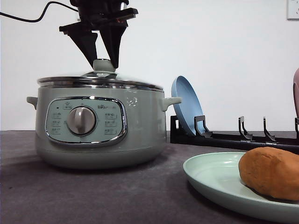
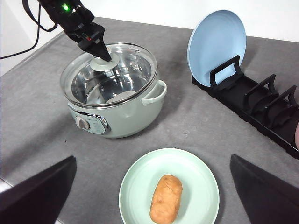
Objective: Transfer potato from steamer to green plate
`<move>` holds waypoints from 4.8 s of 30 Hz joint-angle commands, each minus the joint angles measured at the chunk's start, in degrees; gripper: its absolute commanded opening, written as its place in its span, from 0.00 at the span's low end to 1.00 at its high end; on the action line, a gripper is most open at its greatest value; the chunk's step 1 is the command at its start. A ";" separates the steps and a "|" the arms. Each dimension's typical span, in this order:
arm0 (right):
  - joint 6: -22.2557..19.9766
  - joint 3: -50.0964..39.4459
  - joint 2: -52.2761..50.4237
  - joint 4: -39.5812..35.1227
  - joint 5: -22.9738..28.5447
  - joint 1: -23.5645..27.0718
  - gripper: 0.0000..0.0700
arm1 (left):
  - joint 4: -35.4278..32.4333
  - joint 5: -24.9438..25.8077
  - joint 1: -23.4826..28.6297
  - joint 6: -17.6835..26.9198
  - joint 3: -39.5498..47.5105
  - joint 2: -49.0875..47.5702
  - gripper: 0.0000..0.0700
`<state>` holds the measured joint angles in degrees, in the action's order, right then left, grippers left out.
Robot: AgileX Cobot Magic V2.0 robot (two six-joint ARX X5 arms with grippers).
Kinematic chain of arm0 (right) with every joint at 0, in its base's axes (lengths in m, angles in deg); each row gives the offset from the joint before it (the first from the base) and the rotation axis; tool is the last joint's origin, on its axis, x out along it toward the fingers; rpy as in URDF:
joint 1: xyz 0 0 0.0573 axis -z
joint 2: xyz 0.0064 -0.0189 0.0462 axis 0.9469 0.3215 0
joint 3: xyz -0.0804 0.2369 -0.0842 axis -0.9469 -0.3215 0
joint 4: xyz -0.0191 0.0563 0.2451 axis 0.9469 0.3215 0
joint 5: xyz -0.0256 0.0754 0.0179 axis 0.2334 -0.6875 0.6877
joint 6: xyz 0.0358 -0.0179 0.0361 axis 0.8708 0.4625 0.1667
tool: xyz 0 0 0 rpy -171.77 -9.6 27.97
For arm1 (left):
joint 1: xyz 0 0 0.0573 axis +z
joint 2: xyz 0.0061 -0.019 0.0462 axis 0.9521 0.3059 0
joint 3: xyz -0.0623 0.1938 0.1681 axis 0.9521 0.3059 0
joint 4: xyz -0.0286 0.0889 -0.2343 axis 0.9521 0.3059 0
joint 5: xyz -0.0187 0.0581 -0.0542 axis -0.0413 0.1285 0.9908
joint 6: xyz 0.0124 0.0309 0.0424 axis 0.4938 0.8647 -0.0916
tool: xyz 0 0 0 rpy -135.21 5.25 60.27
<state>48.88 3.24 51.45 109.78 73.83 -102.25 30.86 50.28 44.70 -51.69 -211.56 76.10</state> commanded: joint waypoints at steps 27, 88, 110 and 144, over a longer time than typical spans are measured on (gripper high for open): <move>0.68 0.81 0.35 -0.55 0.16 -0.26 0.95 | 0.14 1.33 -0.61 4.16 -1.60 1.63 0.00; 0.64 0.81 0.37 -0.57 -0.04 -0.26 0.95 | -12.90 1.56 -0.65 3.06 39.00 -61.59 0.91; 0.68 0.81 0.37 -0.52 -0.04 -0.26 0.92 | -24.91 1.99 -0.65 -3.63 58.75 -80.44 0.77; 0.62 0.81 0.35 -0.15 -0.04 -0.26 0.03 | -25.32 1.98 0.15 -2.93 59.23 -80.65 0.00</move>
<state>49.35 3.24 51.45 110.07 73.74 -102.25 6.44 52.05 44.83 -54.65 -152.03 -4.74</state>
